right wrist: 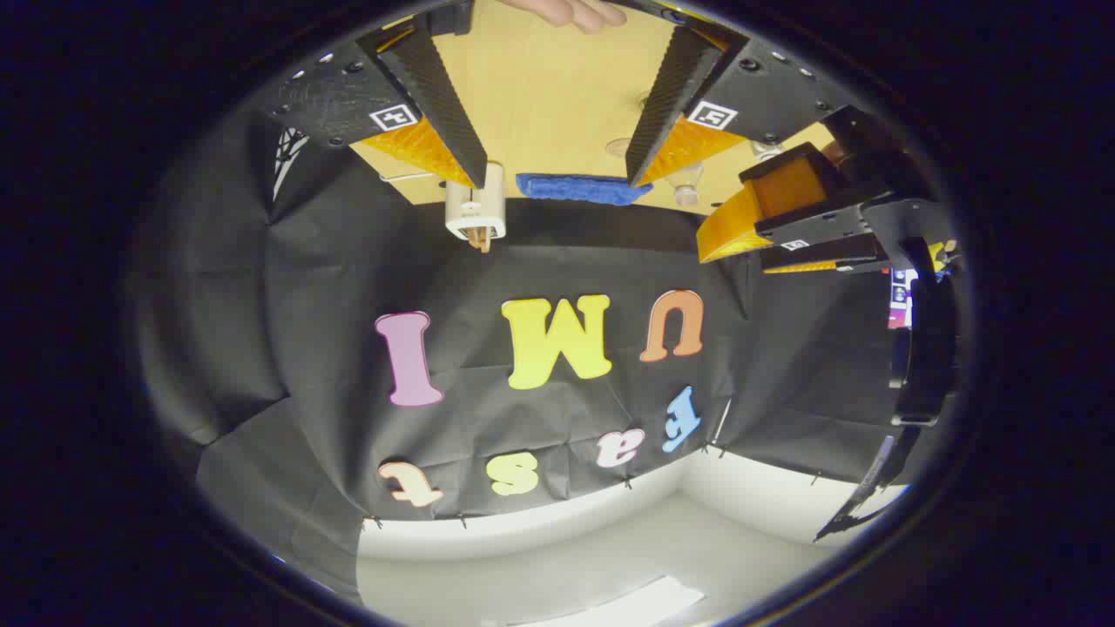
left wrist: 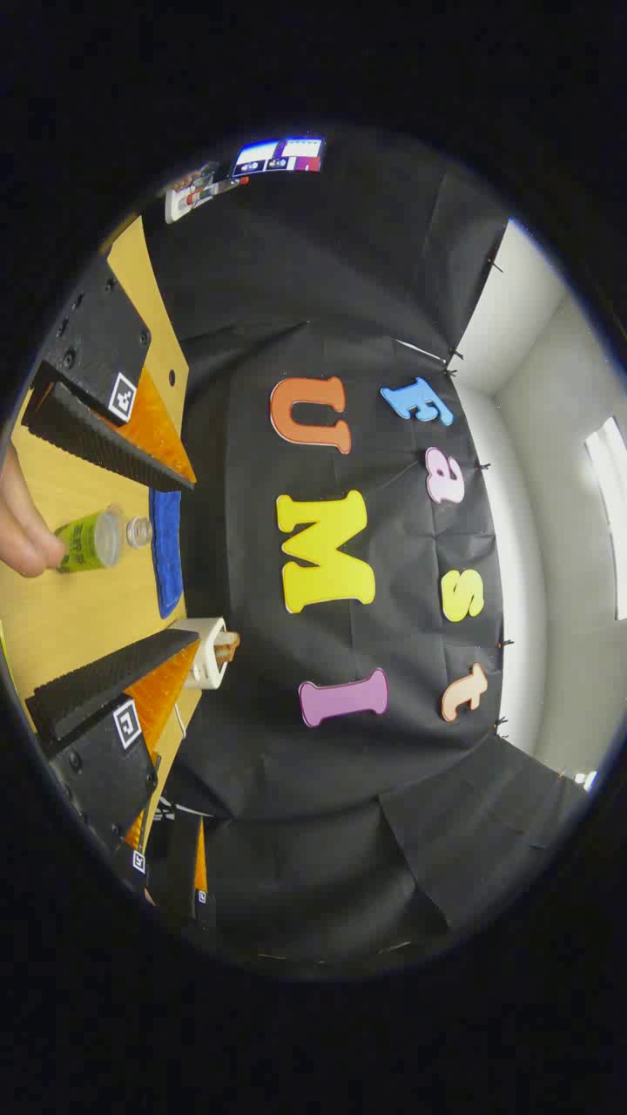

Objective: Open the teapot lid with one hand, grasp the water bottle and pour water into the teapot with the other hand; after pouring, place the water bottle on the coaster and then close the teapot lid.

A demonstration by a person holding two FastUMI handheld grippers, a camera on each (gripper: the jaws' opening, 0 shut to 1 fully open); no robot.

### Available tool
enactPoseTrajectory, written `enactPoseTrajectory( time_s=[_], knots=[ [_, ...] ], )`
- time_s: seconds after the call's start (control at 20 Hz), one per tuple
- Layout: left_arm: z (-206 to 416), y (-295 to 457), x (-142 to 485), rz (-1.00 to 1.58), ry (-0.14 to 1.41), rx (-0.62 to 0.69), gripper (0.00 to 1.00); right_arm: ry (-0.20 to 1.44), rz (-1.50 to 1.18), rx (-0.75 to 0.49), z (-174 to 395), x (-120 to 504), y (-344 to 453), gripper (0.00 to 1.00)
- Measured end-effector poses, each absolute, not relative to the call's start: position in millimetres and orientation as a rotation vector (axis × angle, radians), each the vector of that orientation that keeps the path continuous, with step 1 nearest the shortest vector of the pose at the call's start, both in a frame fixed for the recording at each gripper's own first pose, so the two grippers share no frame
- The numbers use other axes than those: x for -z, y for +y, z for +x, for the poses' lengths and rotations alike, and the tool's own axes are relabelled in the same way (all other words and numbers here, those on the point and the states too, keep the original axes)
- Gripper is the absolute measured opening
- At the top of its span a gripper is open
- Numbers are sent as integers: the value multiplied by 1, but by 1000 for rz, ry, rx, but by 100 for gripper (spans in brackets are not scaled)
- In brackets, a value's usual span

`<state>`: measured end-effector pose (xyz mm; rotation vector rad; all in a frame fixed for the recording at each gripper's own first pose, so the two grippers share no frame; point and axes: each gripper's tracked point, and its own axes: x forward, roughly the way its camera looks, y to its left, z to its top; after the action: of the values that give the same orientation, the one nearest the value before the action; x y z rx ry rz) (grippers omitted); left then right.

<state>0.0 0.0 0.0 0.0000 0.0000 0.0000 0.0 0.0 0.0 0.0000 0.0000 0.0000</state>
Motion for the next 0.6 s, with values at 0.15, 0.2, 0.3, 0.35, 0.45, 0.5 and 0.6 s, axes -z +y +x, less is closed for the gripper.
enactPoseTrajectory(
  time_s=[0.15, 0.2, 0.3, 0.35, 0.45, 0.5, 0.6],
  knots=[
    [3, 42, 7, -25, 14, -62, 99, 29, 19, 30, 14, 10, 15, 95],
    [4, 55, 13, -36, 24, -80, 99, 44, 16, 36, 16, 13, 22, 99],
    [1, 75, 23, -56, 53, -95, 99, 47, 15, 49, 20, 14, 30, 96],
    [-1, 85, 26, -65, 57, -100, 99, 43, 15, 52, 21, 13, 34, 96],
    [-5, 102, 32, -72, 61, -99, 99, 30, -13, 52, 21, 15, 42, 96],
    [-6, 113, 36, -59, 70, -107, 99, 27, -33, 53, 23, 16, 44, 96],
    [-10, 133, 50, -28, 103, -123, 99, 38, -63, 53, 26, 22, 48, 96]
  ],
)
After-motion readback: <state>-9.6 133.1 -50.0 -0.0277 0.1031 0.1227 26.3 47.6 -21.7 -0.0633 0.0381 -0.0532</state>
